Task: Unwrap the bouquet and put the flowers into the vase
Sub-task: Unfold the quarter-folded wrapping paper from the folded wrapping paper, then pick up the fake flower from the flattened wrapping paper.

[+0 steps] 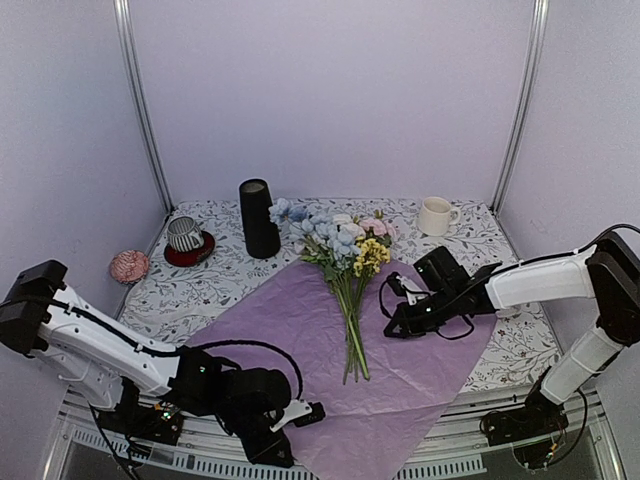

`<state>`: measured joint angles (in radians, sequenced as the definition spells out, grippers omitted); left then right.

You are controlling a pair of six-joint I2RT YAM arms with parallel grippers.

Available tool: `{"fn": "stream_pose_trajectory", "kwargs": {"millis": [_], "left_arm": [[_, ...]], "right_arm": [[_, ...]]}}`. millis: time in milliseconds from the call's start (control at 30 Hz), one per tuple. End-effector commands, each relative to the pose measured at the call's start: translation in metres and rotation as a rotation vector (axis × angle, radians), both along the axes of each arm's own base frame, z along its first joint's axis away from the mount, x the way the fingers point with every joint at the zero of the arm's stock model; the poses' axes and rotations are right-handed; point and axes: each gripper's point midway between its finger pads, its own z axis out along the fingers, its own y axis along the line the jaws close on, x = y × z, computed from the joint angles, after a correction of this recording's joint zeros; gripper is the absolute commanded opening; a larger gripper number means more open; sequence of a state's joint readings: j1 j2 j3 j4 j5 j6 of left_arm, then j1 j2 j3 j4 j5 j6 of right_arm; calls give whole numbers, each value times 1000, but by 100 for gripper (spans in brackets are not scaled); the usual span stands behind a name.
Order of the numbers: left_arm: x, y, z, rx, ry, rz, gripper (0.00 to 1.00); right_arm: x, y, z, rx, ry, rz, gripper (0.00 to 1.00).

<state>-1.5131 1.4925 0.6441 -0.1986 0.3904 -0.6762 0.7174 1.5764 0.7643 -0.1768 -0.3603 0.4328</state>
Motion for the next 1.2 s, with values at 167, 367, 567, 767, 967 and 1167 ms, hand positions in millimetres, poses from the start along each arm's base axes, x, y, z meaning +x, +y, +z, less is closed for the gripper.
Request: {"fn": "stream_pose_trajectory", "kwargs": {"millis": [167,367,567,767,967,1167], "left_arm": [[31,-16,39,-73,-173,114,13],[46,-31,59,-170,-220,165,15],[28,-25,38,-144,-129,115,14],[15,-23,15,-90,-79,73,13],[24,-15,1,-20,-120,118,13],[38,-9,8,-15,-166,189,13]], "right_arm": [[-41,29,35,63,-44,124,3],[-91,51,40,84,-19,254,3],[-173,56,25,59,63,400,3],[-214,51,10,14,117,469,3],[-219,36,-23,-106,160,446,3],[-215,23,-39,-202,163,428,3]]}}
